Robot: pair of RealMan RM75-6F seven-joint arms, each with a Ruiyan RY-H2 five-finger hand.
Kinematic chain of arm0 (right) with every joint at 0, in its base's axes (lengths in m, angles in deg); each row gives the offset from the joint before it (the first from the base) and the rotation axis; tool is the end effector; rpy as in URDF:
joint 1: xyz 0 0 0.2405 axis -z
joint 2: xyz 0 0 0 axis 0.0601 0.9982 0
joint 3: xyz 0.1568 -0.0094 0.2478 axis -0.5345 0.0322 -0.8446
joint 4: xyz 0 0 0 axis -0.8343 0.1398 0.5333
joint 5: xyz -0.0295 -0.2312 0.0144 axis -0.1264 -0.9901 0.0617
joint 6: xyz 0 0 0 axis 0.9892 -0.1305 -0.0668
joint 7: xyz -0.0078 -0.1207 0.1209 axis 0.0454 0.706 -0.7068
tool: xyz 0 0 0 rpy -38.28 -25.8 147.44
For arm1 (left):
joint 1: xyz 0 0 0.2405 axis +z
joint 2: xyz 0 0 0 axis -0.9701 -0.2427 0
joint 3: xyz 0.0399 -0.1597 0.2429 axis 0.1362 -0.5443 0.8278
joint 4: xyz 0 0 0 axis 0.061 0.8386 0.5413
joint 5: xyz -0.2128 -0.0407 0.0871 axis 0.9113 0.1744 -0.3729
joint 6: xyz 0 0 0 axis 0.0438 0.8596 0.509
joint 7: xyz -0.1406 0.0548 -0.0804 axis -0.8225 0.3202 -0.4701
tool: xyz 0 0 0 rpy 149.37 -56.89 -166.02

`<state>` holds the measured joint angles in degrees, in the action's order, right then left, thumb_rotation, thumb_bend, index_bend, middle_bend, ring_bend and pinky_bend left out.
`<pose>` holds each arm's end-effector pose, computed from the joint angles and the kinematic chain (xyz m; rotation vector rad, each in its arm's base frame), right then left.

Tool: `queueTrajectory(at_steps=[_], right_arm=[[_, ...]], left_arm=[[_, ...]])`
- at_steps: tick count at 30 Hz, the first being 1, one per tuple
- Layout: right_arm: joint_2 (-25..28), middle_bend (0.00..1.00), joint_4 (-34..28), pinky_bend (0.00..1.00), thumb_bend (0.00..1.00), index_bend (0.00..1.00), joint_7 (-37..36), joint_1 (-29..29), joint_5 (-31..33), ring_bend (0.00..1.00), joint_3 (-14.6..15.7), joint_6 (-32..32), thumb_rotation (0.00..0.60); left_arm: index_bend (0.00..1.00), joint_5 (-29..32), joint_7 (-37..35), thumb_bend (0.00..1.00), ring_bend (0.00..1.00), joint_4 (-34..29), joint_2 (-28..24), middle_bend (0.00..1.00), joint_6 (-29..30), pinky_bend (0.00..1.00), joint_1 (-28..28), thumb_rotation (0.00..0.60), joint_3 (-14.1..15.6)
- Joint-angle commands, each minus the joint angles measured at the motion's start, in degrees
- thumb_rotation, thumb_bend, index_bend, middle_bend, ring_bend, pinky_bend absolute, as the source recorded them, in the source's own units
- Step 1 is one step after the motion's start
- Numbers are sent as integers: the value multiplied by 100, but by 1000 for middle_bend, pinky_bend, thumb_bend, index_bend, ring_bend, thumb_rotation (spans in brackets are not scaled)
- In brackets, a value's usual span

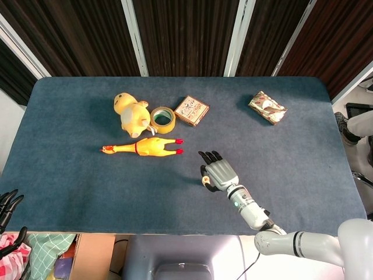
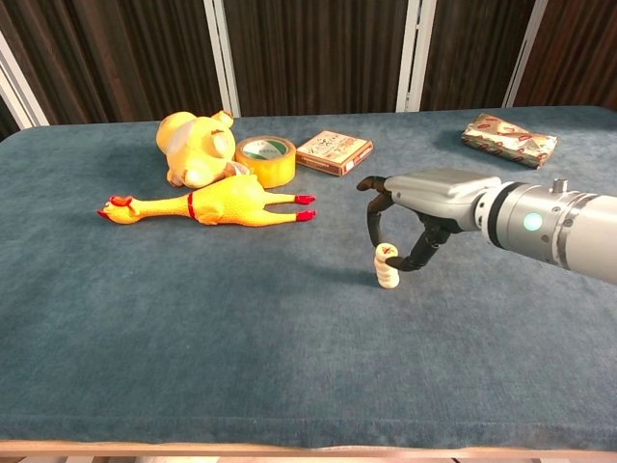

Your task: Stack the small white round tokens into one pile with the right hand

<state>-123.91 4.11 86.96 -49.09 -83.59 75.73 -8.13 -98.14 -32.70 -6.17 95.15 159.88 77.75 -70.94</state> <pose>-0.1585 -0.3896 -0.0850 1.9897 -0.9574 0.7647 -0.3688 0.1395 0.1982 -1.4949 -0.8101 -1.0697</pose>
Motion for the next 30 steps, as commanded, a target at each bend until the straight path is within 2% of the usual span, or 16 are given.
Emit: queueTrajectory(at_steps=[1, 8, 16, 20, 23, 25, 27, 30], right_arm=[[-8, 32, 10, 0, 472, 618, 3, -13, 6, 0, 30, -9, 600], [10, 31, -43, 0, 472, 529, -52, -37, 15, 0, 62, -41, 600], [119, 31, -179, 0, 472, 478, -107, -7, -59, 0, 111, -162, 600], [359, 32, -443, 0, 471, 401, -270, 154, -340, 0, 167, -420, 600], [764, 10, -861, 0, 468, 313, -515, 554, -931, 0, 416, -978, 600], [1145, 1, -1183, 0, 452, 253, -751, 986, -1511, 0, 744, -1541, 600], [1564, 0, -1424, 0, 405, 166, -931, 1499, -2152, 0, 1198, -2200, 600], [2027, 0, -1444, 0, 366, 80, -1212, 2299, -2927, 0, 1811, -3226, 600]], left_arm=[[0, 9, -8, 443, 0, 1, 0, 0, 2, 74, 1, 600, -5], [0, 4, -34, 443, 0, 21, 0, 0, 24, 74, 8, 600, -5], [0, 11, -65, 445, 0, 32, -3, 0, 45, 74, 17, 600, -12], [0, 6, -63, 443, 0, 30, -4, 0, 70, 74, 25, 600, -16], [0, 16, -78, 444, 0, 32, -8, 0, 82, 74, 35, 600, -18], [0, 23, -77, 445, 0, 30, -10, 0, 70, 74, 32, 600, -18], [0, 5, -39, 443, 0, 24, -3, 0, 52, 74, 25, 600, -11], [0, -31, 85, 443, 0, -6, 21, 0, 7, 74, 11, 600, 7]])
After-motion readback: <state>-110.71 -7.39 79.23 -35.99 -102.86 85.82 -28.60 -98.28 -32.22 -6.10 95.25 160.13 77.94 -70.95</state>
